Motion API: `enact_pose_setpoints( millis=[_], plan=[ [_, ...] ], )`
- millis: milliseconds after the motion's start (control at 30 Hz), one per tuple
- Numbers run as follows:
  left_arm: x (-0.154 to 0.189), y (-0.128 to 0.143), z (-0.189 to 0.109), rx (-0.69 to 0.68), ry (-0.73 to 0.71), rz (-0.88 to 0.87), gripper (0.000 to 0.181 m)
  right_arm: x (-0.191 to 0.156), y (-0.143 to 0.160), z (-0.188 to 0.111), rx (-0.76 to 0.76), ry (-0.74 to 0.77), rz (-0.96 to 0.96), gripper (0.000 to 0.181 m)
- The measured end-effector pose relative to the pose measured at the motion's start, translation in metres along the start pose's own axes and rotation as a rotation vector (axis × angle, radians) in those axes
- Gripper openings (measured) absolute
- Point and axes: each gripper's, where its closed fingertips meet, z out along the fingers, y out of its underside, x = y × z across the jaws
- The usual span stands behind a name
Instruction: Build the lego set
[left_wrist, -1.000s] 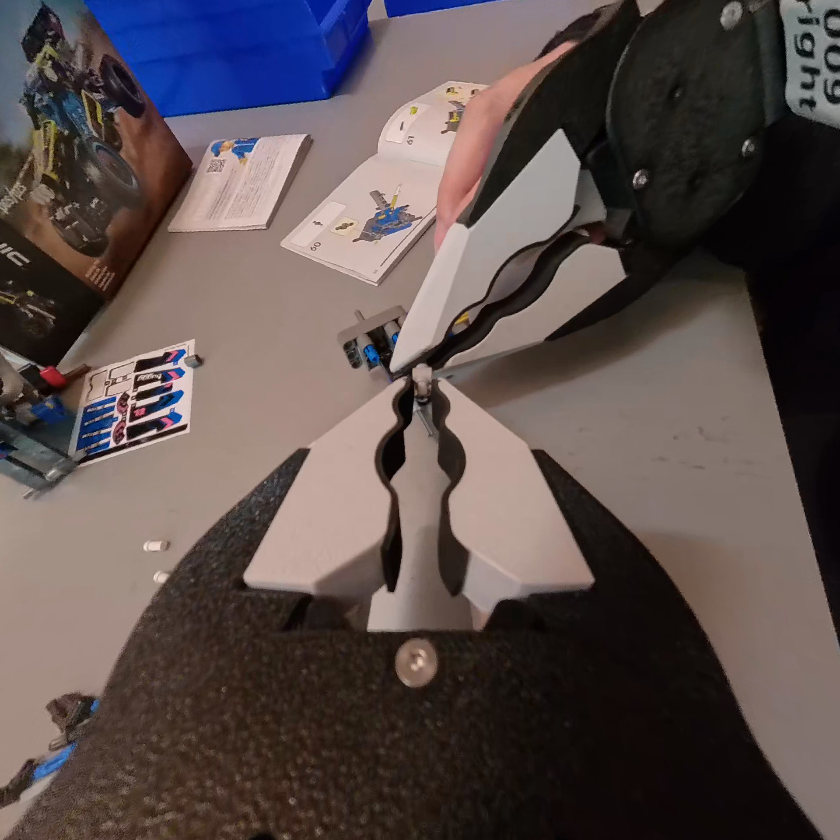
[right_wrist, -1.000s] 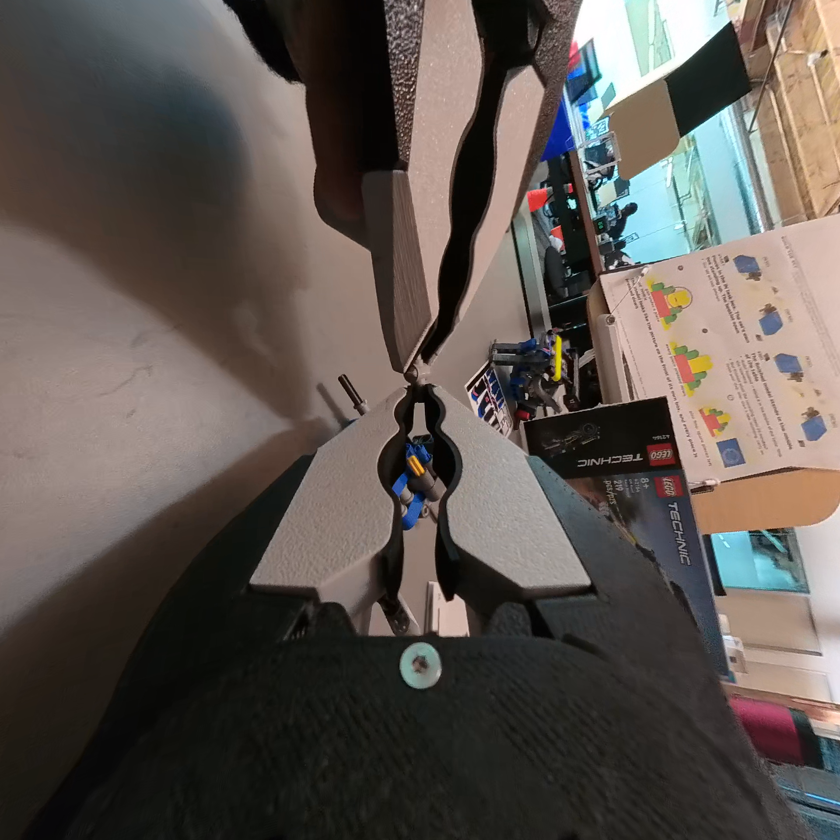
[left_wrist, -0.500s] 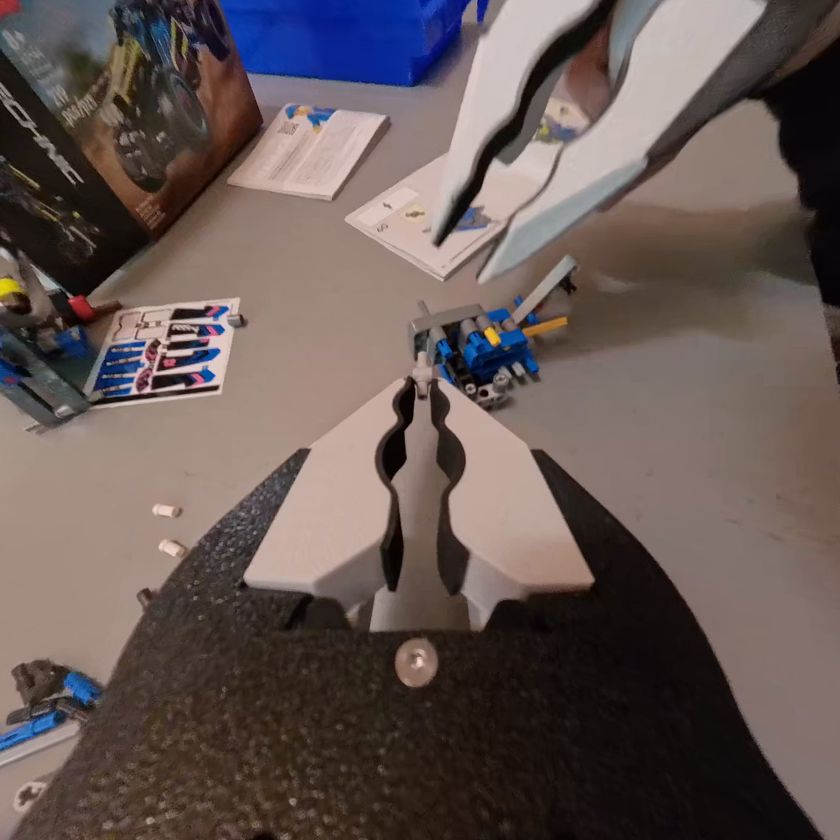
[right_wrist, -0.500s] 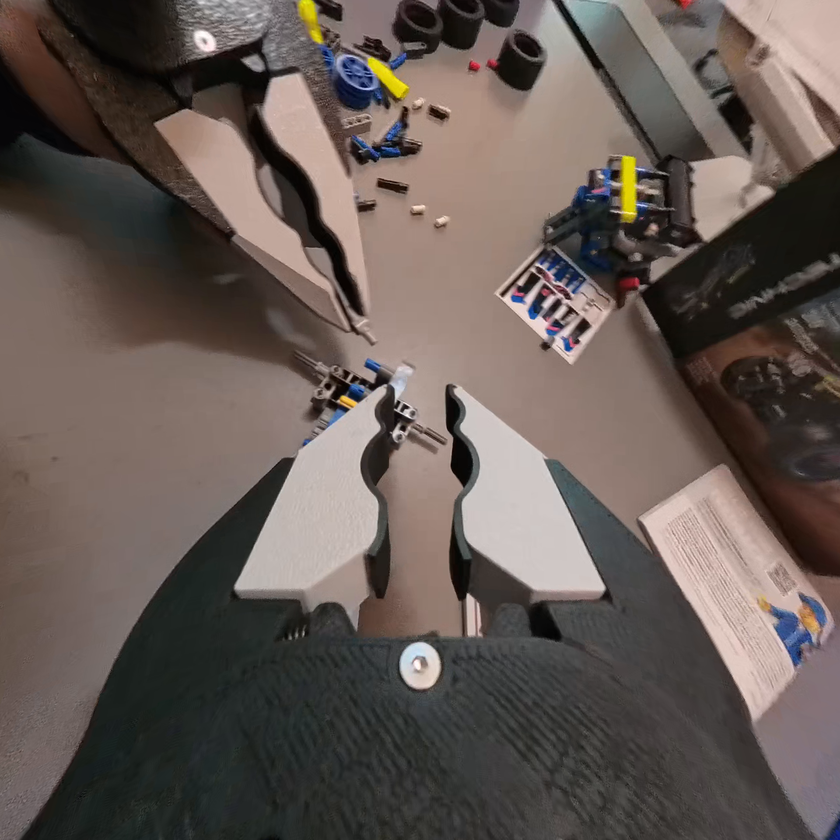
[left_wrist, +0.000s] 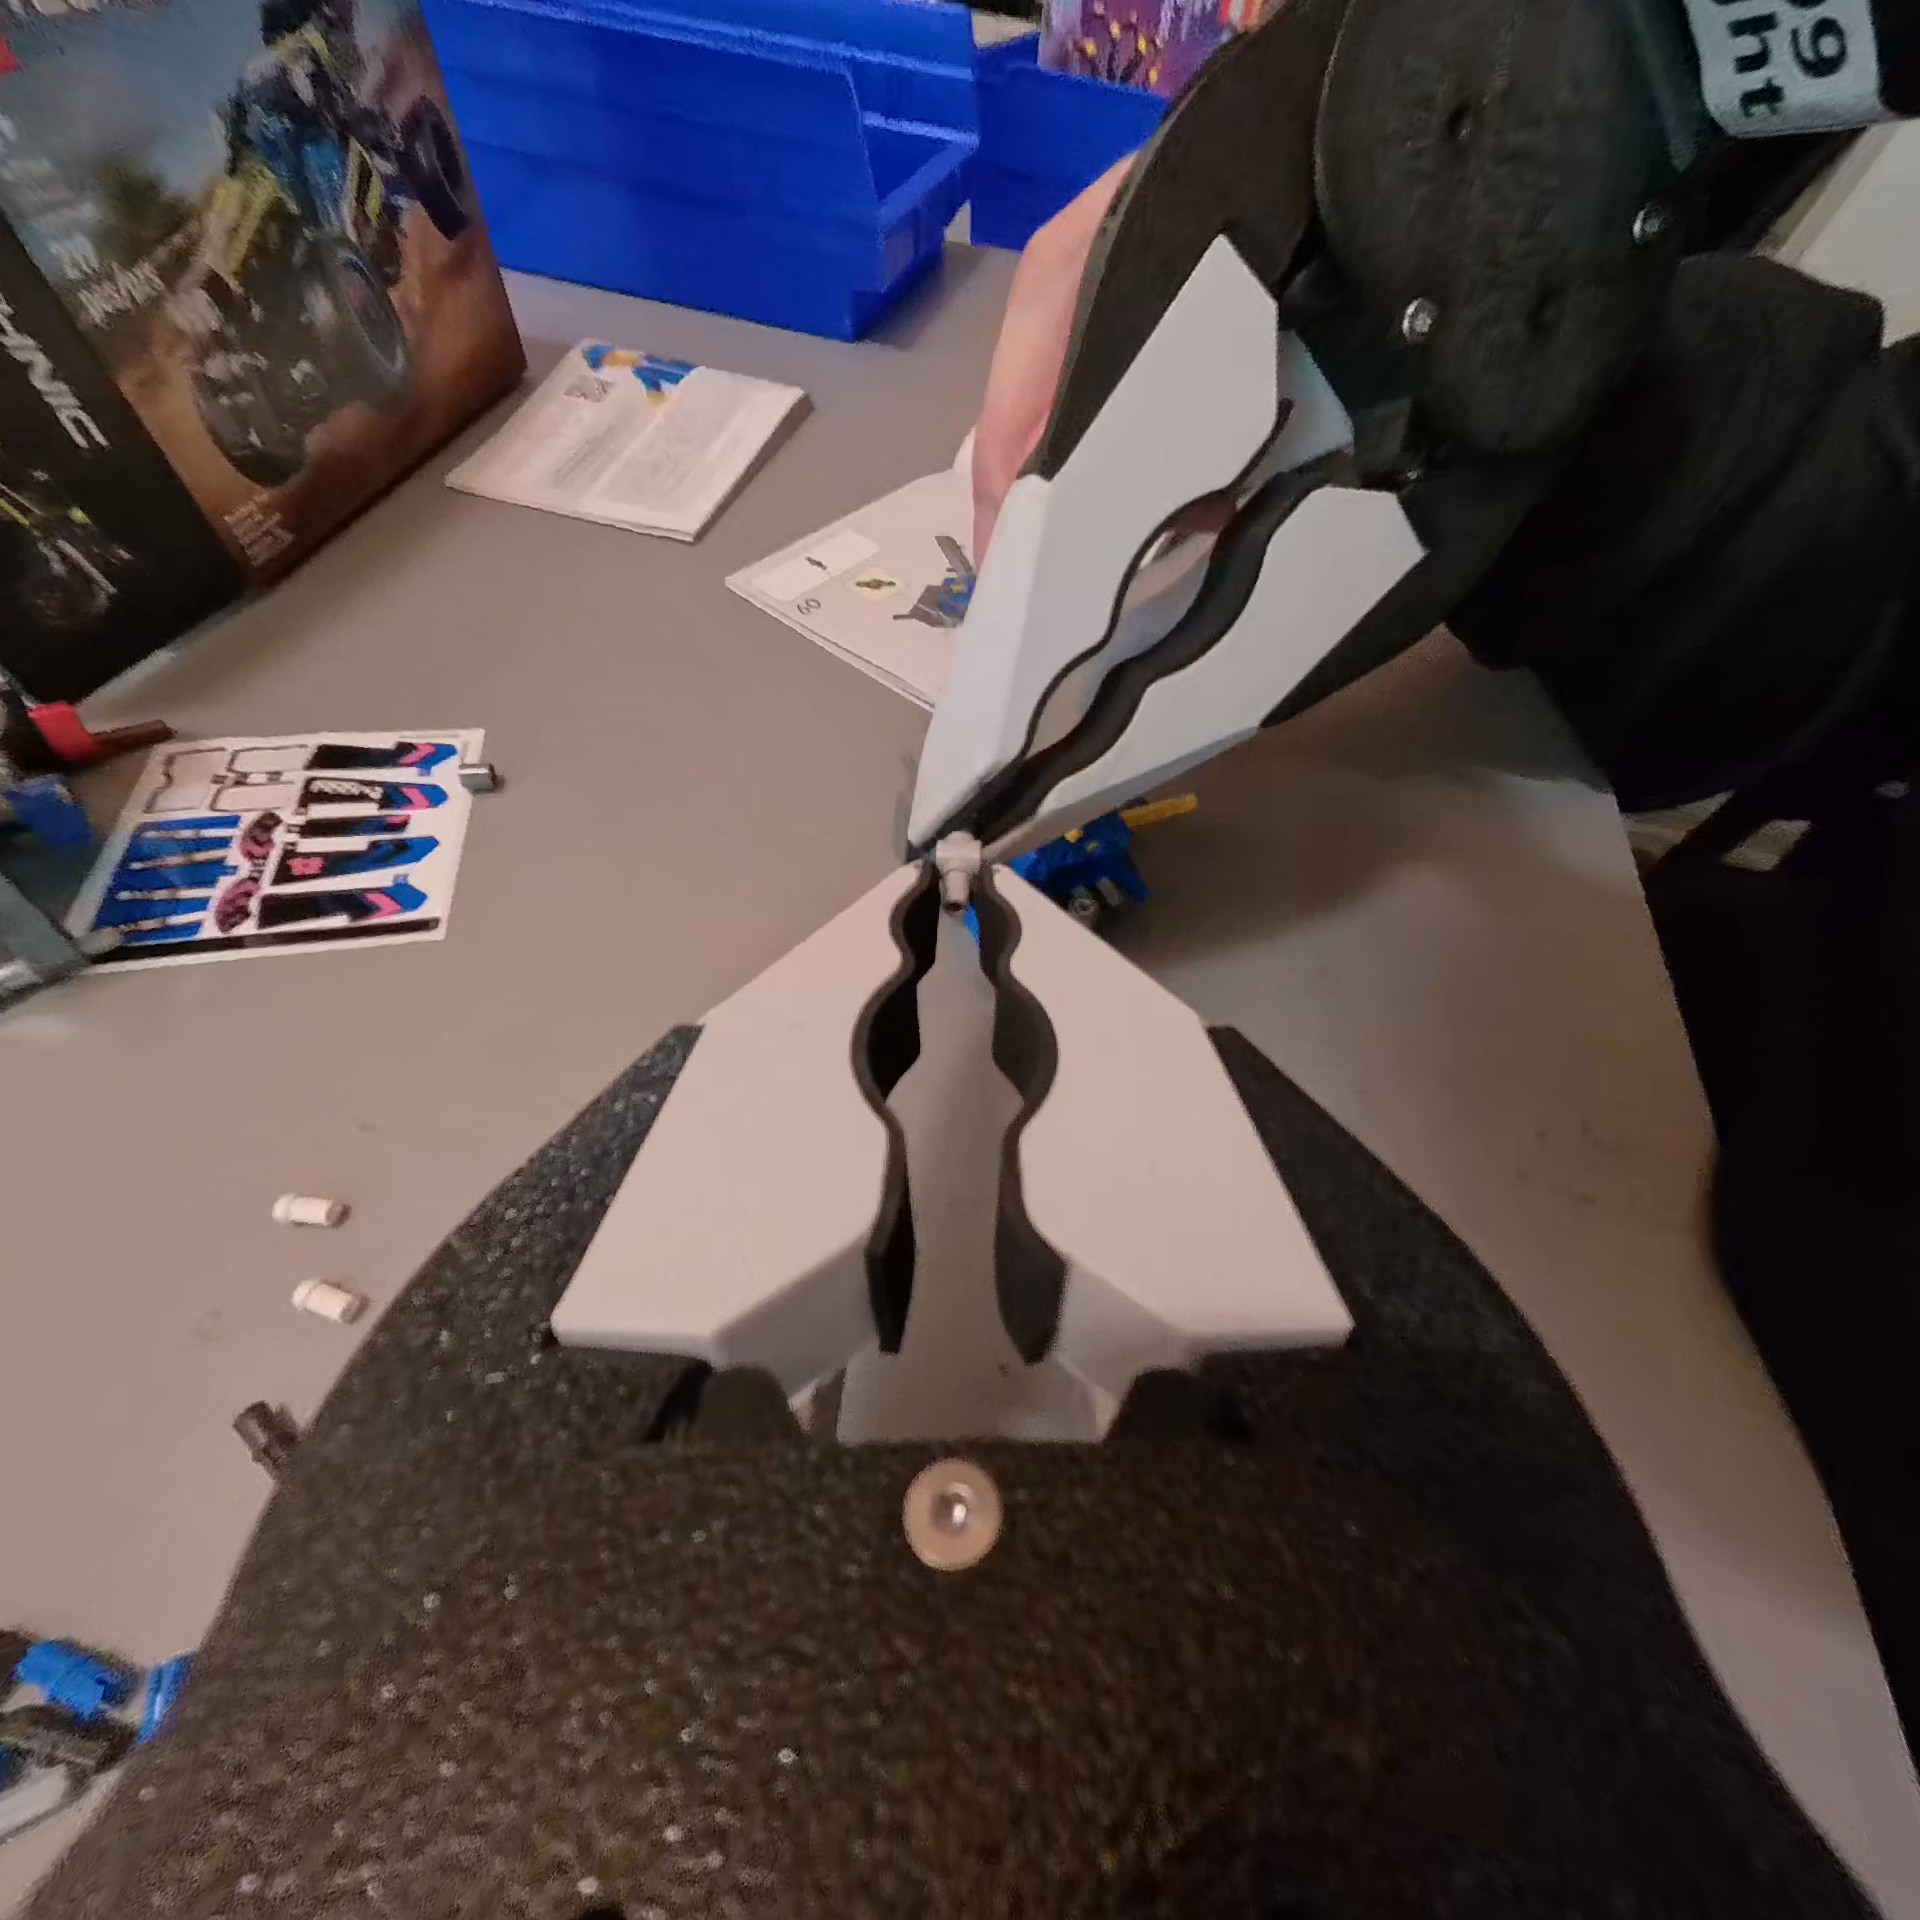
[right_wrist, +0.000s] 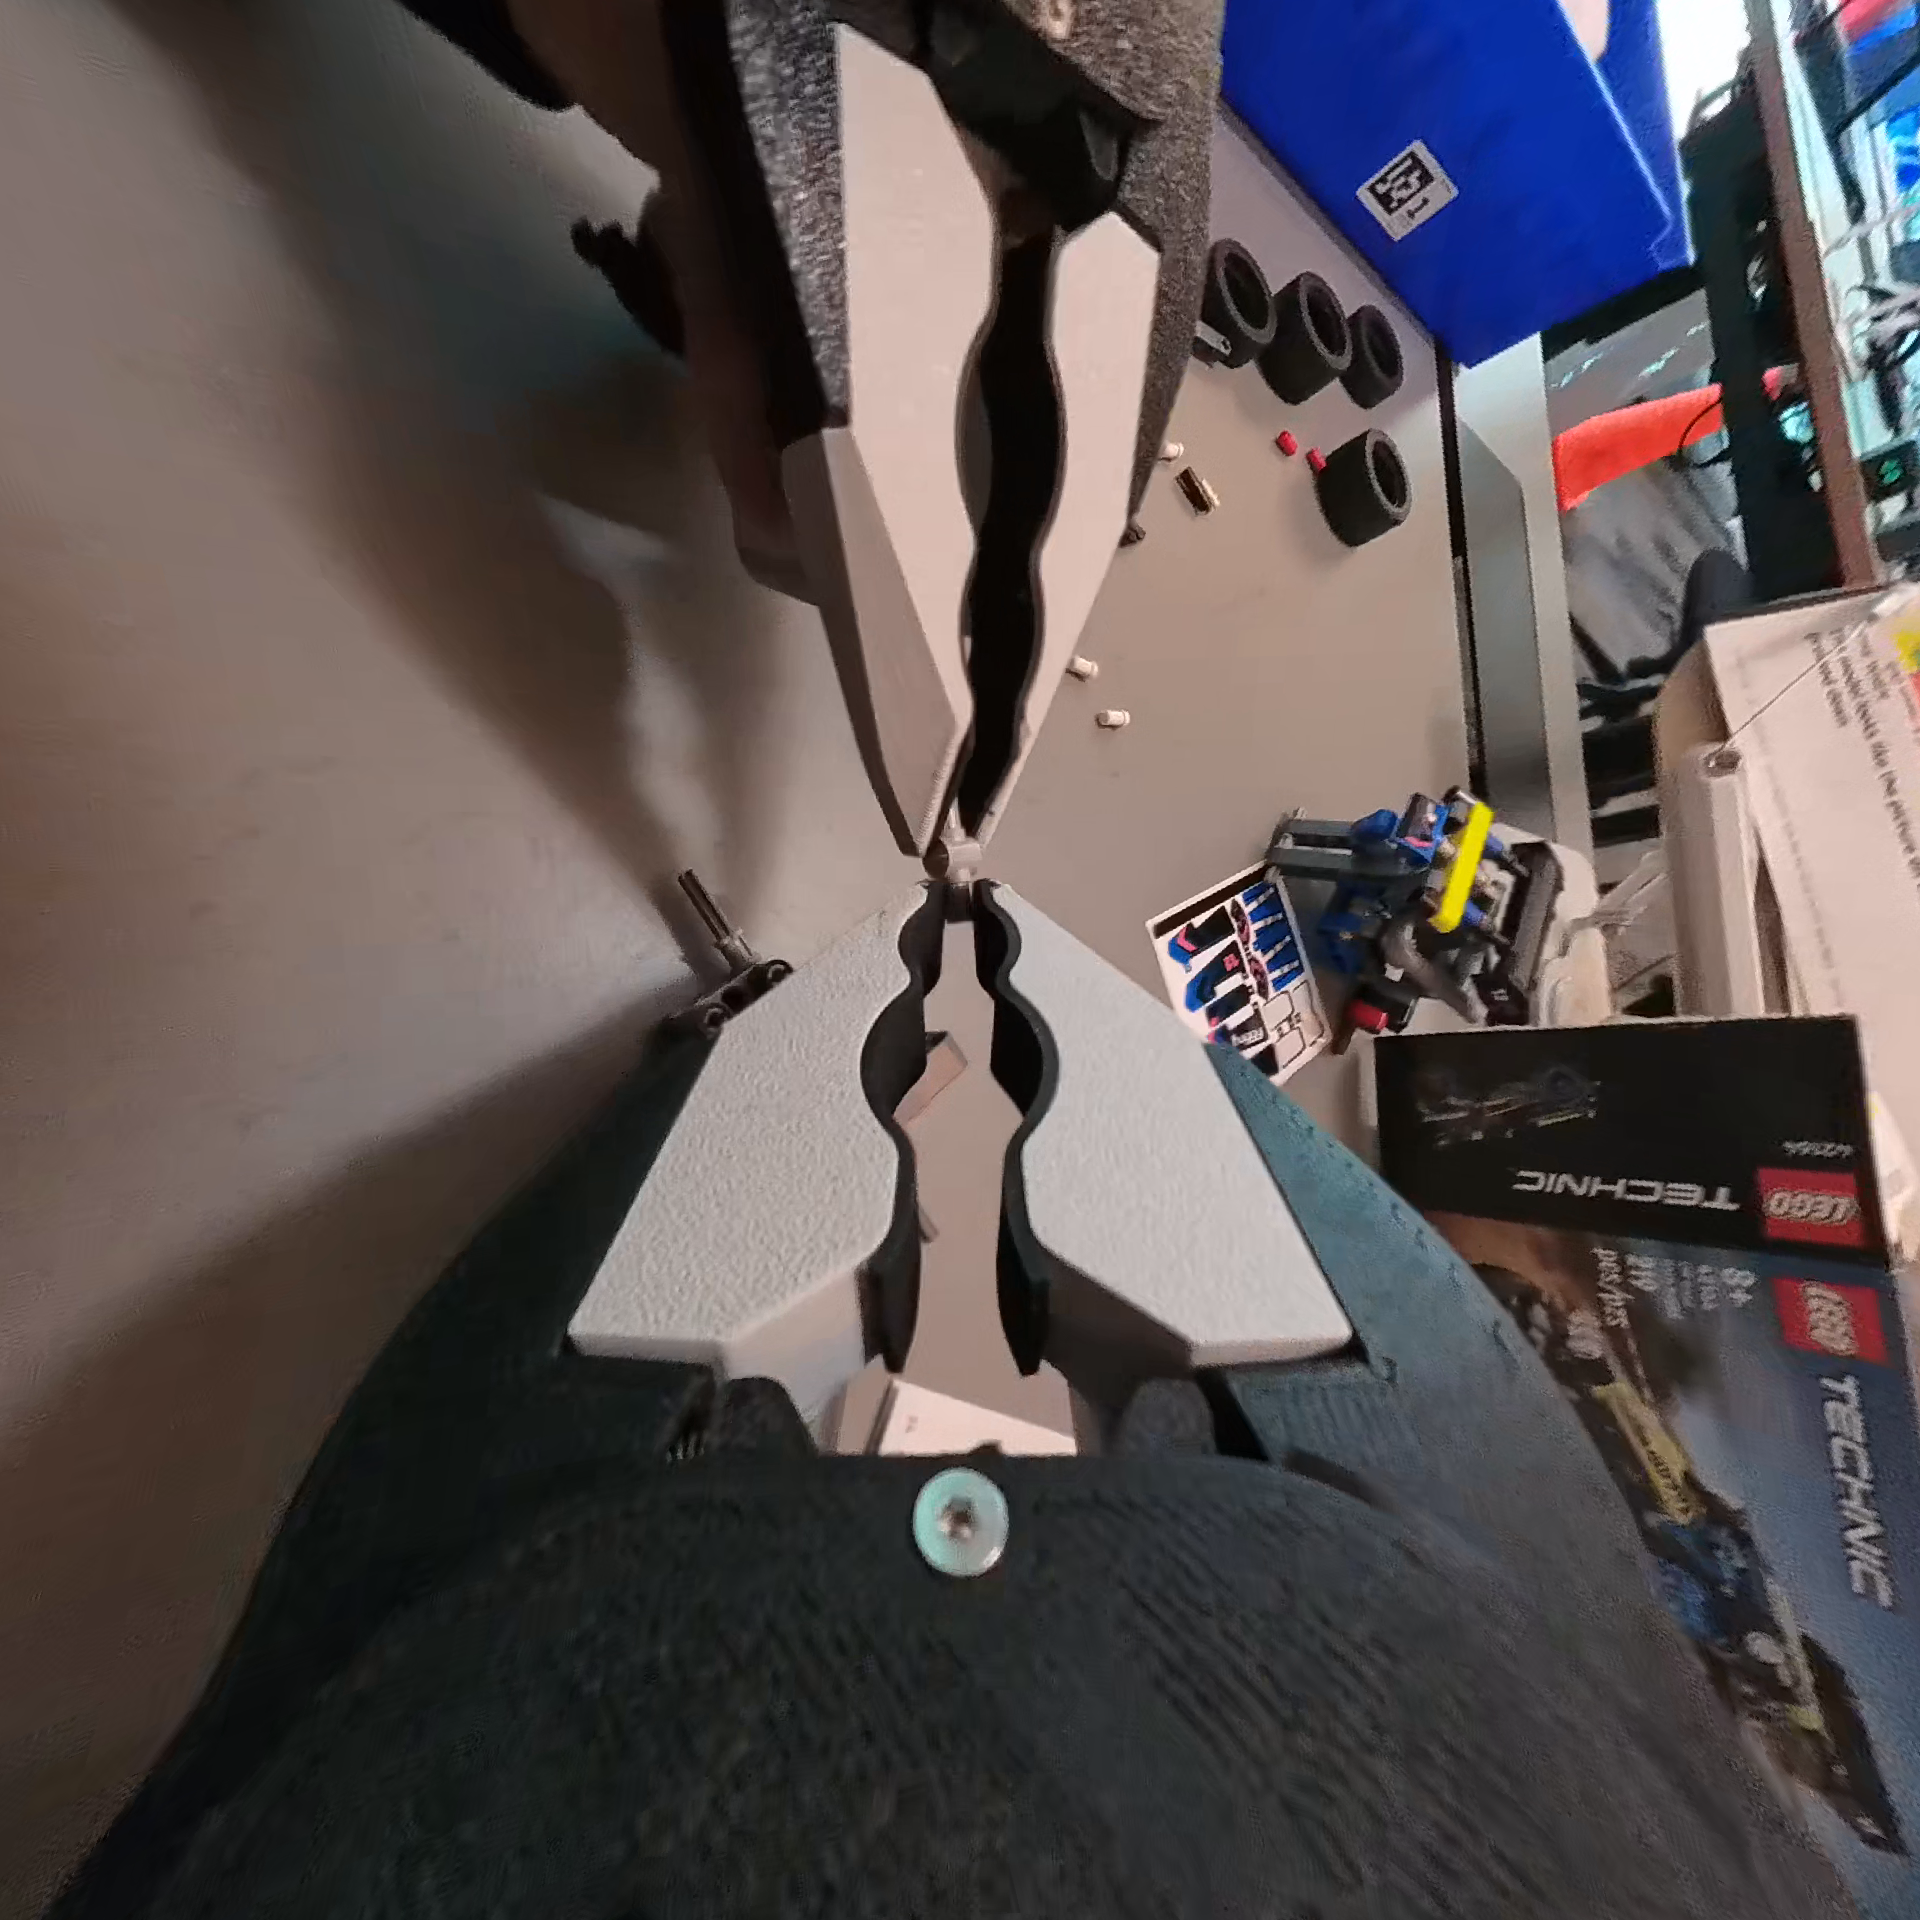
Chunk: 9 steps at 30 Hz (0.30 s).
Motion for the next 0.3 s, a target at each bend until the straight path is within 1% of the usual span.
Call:
enact_pose_setpoints(
  millis=[33,167,300],
  plan=[
    [0.0003,0.0024,0.0007,-0.02,0.006,-0.002,0.004,-0.0015,0.0011,0.0009,-0.008,-0.002,-0.03,0.003],
    [-0.0028,0.0079,0.0035,-0.105,-0.031,0.045,0.004,-0.0046,0.005,0.0044,-0.043,0.005,-0.134,0.003],
    [-0.0054,0.012,0.0079,-0.174,-0.053,0.062,0.004,-0.0057,0.0108,0.0071,-0.08,0.009,-0.193,0.003]
  ],
)
